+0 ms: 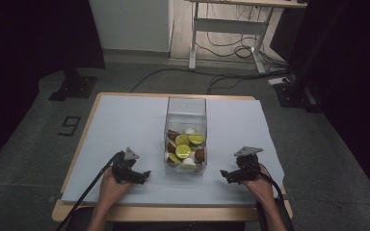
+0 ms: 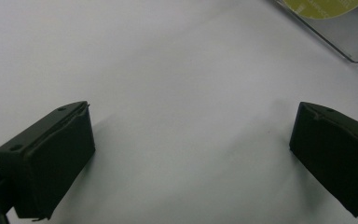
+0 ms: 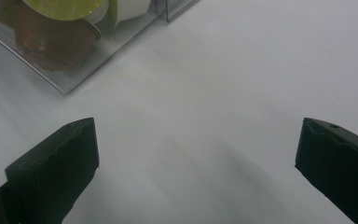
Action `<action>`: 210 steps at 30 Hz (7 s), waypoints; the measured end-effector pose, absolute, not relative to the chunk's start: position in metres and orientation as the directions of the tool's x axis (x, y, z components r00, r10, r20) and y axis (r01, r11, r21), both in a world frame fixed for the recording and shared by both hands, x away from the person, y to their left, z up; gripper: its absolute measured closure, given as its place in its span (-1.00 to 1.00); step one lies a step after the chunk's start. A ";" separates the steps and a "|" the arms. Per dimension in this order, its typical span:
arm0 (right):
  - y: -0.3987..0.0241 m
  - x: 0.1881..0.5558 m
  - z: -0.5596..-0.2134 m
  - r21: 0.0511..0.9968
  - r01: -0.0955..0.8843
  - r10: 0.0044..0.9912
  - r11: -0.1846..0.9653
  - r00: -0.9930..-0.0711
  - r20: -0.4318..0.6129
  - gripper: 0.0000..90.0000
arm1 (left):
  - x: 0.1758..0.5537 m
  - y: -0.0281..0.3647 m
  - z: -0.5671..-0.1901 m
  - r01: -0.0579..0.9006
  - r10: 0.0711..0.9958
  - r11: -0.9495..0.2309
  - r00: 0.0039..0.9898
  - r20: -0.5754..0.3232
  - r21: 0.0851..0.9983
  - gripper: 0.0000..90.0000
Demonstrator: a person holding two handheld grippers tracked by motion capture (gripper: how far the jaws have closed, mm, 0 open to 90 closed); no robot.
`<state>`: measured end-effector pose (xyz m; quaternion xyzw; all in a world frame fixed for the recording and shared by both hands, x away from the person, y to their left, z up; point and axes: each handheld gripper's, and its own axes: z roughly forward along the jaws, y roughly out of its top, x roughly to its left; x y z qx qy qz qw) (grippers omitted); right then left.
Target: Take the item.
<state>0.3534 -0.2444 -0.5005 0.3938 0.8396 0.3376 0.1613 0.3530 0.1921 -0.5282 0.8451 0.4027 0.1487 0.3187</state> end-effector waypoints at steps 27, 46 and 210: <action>-0.231 0.347 -0.472 0.730 0.516 0.742 0.448 -0.671 0.020 -1.00 | 0.353 0.192 -0.528 0.586 0.776 -0.473 0.631 -0.005 0.658 -1.00; -0.211 0.350 -0.441 0.750 0.466 0.693 0.470 -0.721 0.013 -0.85 | 0.353 0.192 -0.528 0.586 0.775 -0.473 0.632 -0.005 0.658 -1.00; -0.155 0.382 -0.385 0.732 0.400 0.647 0.552 -0.759 -0.073 -0.16 | 0.353 0.192 -0.528 0.584 0.775 -0.474 0.631 -0.002 0.659 -1.00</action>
